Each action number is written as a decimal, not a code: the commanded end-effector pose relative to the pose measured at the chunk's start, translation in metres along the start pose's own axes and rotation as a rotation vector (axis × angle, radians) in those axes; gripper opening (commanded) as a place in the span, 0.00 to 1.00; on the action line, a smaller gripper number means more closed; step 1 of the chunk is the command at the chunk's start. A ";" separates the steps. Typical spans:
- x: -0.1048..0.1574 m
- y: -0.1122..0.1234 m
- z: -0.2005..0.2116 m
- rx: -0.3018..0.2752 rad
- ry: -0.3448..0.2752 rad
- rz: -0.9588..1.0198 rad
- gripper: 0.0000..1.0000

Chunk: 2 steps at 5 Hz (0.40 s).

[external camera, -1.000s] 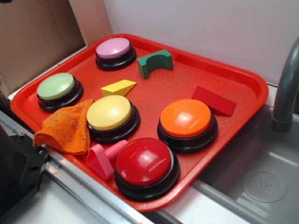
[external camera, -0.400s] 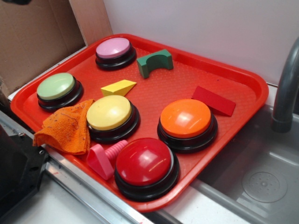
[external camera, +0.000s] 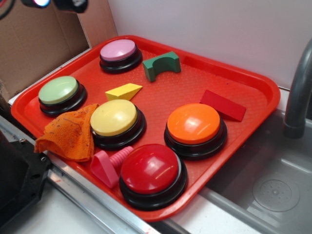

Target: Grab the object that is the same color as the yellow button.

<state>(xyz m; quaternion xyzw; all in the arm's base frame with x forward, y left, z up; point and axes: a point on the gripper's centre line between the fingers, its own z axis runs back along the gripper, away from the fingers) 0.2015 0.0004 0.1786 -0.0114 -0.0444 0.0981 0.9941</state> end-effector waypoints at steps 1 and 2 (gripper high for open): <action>0.047 0.003 -0.044 -0.013 -0.058 0.131 1.00; 0.053 0.002 -0.064 0.002 -0.050 0.197 1.00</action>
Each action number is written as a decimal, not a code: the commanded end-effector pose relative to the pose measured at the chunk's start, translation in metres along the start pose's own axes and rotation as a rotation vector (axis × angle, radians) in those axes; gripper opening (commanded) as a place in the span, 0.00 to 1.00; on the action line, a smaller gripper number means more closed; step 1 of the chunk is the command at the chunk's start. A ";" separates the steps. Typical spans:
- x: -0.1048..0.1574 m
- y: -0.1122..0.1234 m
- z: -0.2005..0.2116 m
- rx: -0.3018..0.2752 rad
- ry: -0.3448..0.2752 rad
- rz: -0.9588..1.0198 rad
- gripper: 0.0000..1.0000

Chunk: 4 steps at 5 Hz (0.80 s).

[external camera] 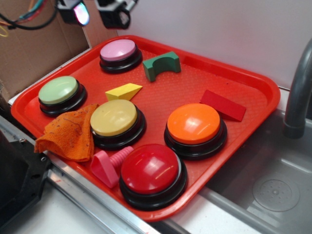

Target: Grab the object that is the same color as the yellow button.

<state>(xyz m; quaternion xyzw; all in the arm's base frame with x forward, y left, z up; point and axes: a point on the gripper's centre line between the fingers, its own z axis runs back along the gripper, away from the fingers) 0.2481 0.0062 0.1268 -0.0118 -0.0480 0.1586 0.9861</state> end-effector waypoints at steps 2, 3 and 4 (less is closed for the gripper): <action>0.009 0.002 -0.062 0.065 0.046 0.105 1.00; 0.004 0.004 -0.072 0.076 0.075 0.103 1.00; -0.002 0.011 -0.082 0.103 0.106 0.122 1.00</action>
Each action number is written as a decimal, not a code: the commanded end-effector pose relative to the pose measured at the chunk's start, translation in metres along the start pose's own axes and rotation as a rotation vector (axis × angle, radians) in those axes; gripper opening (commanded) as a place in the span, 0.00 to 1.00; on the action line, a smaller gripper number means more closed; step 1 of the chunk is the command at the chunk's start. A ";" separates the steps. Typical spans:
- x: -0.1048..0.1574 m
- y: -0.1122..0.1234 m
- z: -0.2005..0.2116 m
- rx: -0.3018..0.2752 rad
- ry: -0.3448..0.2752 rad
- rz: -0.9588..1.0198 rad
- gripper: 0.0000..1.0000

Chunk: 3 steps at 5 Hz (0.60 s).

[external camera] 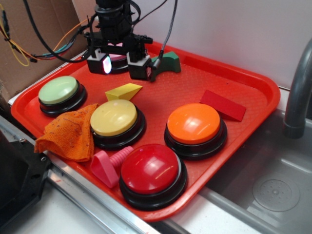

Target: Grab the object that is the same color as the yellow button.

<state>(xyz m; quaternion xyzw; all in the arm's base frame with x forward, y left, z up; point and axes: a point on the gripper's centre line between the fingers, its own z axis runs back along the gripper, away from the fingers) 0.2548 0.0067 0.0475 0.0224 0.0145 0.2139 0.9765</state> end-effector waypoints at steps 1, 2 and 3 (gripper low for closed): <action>0.002 0.015 -0.018 0.040 0.021 0.027 1.00; -0.002 0.012 -0.026 0.061 0.017 0.025 1.00; -0.003 0.014 -0.036 0.097 0.050 0.048 1.00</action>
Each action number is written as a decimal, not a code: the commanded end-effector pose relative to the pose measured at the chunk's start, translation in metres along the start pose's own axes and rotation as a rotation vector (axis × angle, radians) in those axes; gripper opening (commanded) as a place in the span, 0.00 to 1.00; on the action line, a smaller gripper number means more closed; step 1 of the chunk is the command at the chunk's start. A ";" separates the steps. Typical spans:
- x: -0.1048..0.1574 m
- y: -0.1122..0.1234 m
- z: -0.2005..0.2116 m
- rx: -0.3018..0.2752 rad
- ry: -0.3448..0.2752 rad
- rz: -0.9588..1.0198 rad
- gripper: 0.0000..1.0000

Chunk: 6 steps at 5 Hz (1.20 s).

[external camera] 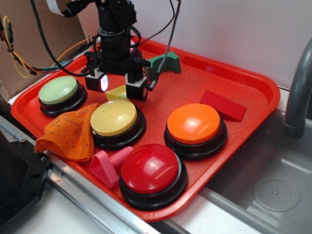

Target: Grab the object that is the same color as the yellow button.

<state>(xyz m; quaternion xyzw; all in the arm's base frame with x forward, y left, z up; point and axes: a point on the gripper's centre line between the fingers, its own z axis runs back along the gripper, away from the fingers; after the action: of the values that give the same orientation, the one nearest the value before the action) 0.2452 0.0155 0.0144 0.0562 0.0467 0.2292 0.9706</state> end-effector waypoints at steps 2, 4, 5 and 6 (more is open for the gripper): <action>0.001 0.002 -0.006 0.002 0.003 0.005 0.10; 0.010 0.005 0.028 -0.045 -0.004 0.009 0.00; 0.020 0.010 0.062 -0.108 -0.054 0.045 0.00; 0.023 0.014 0.107 -0.167 -0.114 0.021 0.00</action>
<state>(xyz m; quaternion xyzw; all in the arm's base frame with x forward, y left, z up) 0.2681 0.0207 0.0955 -0.0033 0.0199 0.2375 0.9712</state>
